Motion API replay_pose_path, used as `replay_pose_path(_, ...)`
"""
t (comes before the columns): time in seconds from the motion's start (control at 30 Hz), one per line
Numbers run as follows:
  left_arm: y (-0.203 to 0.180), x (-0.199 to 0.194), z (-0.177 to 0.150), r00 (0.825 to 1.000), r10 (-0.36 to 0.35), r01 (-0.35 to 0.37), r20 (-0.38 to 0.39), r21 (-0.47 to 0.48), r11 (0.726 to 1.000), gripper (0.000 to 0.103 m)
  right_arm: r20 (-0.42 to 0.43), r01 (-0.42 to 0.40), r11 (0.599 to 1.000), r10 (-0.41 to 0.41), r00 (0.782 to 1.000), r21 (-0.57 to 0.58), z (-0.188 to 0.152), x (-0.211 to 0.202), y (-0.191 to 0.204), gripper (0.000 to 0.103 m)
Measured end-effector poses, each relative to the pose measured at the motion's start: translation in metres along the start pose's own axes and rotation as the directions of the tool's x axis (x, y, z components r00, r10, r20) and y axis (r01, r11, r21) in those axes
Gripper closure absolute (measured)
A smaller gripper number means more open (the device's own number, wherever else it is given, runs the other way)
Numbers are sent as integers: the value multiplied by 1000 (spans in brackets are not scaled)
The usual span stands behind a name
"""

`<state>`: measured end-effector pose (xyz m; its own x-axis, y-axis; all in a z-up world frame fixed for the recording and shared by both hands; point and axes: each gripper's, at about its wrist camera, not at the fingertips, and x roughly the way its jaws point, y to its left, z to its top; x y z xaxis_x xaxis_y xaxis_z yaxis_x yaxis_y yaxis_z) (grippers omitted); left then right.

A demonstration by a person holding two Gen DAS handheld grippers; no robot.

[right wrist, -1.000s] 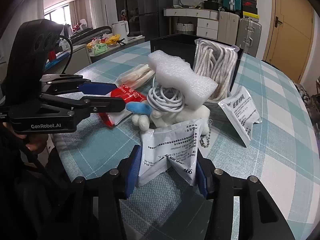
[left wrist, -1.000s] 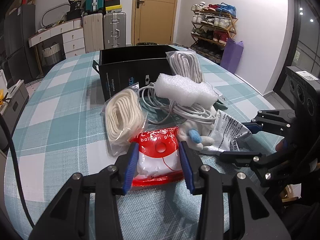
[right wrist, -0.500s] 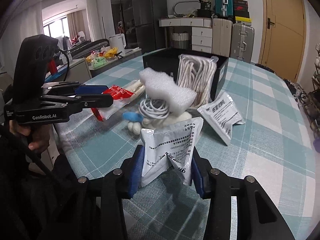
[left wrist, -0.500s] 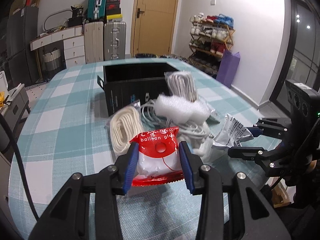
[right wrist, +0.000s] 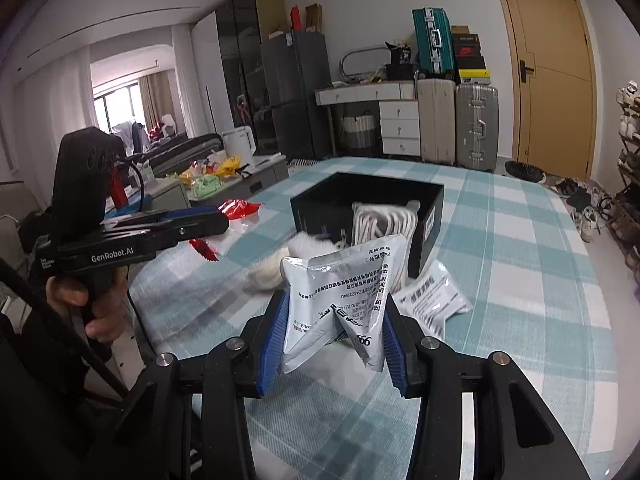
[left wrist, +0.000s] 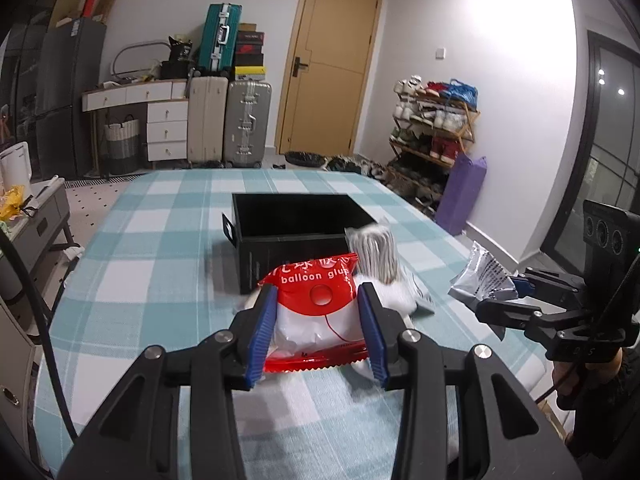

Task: Organize soft objects
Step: 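Carry the red packet and white sachet over the black box with both grippers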

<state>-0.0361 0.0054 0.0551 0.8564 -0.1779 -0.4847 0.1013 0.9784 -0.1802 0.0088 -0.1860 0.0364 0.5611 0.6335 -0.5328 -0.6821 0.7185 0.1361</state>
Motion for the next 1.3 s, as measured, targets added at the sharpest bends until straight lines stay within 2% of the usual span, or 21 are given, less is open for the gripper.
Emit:
replay_pose_path(0.33,7,9,22,998,42,-41,39,-13,999,63,66,10,1000,-10,998,7,34,4,-1,59)
replay_pose_path(0.77,19,39,49,996,74,-72,55,-36,997,63,69,46,997,-50,996,55,70,38,-17,59)
replay_pose_path(1.3,21,89,63,994,105,-104,10,-24,994,63,62,68,995,-73,995,79,93,81,-33,59)
